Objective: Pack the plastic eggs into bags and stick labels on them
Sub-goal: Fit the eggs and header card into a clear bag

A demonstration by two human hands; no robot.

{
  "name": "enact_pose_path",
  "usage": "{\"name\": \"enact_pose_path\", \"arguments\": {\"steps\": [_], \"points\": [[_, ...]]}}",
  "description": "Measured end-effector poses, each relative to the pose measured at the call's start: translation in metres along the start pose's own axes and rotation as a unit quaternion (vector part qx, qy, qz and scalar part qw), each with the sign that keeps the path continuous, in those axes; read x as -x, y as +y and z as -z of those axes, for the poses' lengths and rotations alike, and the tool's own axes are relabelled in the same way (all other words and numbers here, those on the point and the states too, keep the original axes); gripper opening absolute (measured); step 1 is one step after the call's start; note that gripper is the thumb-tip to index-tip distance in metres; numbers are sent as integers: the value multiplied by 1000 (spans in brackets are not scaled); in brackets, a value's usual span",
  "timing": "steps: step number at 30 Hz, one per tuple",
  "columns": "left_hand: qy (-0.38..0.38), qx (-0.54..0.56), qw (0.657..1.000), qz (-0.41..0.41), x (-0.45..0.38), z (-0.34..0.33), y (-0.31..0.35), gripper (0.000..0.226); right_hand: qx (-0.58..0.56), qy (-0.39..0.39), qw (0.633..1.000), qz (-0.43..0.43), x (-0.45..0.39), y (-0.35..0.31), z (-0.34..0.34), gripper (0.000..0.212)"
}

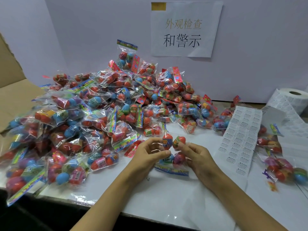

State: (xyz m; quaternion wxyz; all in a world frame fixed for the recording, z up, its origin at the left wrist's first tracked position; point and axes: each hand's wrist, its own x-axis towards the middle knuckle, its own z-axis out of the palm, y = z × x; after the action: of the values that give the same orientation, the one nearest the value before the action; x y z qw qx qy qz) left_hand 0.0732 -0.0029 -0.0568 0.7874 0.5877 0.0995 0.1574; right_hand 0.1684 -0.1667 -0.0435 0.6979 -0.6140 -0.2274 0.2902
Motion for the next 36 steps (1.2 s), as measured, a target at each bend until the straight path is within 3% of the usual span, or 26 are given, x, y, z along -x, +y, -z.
{"name": "enact_pose_path", "arguments": {"steps": [5, 12, 17, 32, 36], "points": [[-40, -19, 999, 16, 2, -1, 0, 45, -35, 26, 999, -14, 1, -1, 0, 43], [-29, -22, 999, 33, 4, -3, 5, 32, -5, -19, 1000, 13, 2, -1, 1, 32], [-15, -47, 999, 18, 5, -3, 6, 17, 2, -21, 1000, 1, 2, 1, 1, 36], [10, -22, 999, 29, 3, -4, 6, 24, -24, -16, 1000, -6, -1, 2, 2, 42], [42, -8, 999, 10, 2, -5, 6, 22, -4, 37, 999, 23, -2, 6, 2, 37]]}}
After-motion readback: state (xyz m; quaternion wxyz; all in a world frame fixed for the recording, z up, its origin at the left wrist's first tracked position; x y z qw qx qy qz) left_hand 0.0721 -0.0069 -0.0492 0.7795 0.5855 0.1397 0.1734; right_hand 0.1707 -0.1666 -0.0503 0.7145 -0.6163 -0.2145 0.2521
